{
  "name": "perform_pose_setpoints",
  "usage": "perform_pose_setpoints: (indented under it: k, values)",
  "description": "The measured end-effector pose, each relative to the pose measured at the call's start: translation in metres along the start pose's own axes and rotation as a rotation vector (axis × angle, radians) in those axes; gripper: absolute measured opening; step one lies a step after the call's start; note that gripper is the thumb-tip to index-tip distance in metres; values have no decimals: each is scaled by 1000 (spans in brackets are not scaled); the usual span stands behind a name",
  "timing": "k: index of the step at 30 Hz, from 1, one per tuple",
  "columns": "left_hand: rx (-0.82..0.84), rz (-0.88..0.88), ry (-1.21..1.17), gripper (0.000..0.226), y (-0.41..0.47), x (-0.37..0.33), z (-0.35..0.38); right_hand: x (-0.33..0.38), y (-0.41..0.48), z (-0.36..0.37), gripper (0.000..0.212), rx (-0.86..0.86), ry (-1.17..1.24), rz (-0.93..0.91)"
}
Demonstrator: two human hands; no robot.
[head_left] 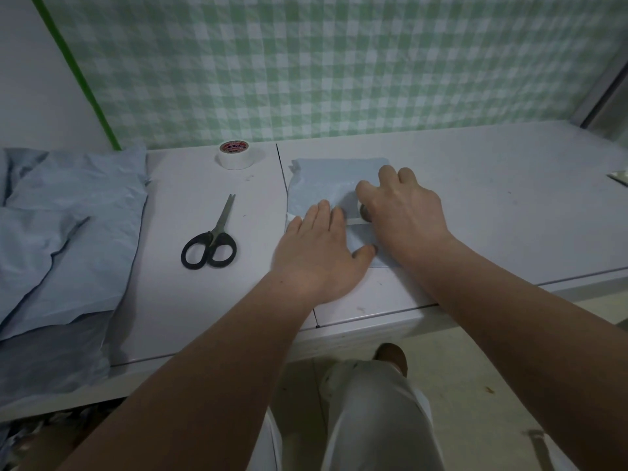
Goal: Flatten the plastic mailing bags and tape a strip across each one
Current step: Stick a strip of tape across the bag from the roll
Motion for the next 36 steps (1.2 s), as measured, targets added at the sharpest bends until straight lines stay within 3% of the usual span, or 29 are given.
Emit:
perform_pose_setpoints:
  k: [4,8,14,18,20,23,27,30,33,36]
  values:
    - [7,4,-11,78,0,0,-1,3,4,4,37,-2,-28,-35]
    - [21,23,-35,70,-3,-1,-2,4,3,4,34,-19,45,-87]
    - [-99,168,-11,56,-8,-7,-7,1,4,8,31,-86,122,-72]
    - [-58,182,-49,57,-7,-9,-9,-3,5,16,24,-148,124,-84]
    - [-7,145,22,61,-7,-9,-10,-6,4,17,30,-155,118,-82]
    - [104,66,122,63,-10,-6,-13,-13,-1,14,49,2,176,-51]
    - [170,-4,121,63,-13,4,-13,-26,-9,16,63,39,510,53]
    - [196,10,137,60,-14,17,-17,-31,-10,19,50,38,792,126]
    - [224,26,167,57,-17,37,-24,-28,-13,15,22,64,932,87]
    - [206,39,176,55,-21,47,-32,-24,-15,10,12,110,1034,47]
Point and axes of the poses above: each hand's wrist, its own y-axis towards the middle knuckle, its own z-axis out of the palm, x = y × z, the point moved 1 cm from there along y, towards the middle knuckle, and after that the axes turned 7 degrees about x, right-handed, at the moved point
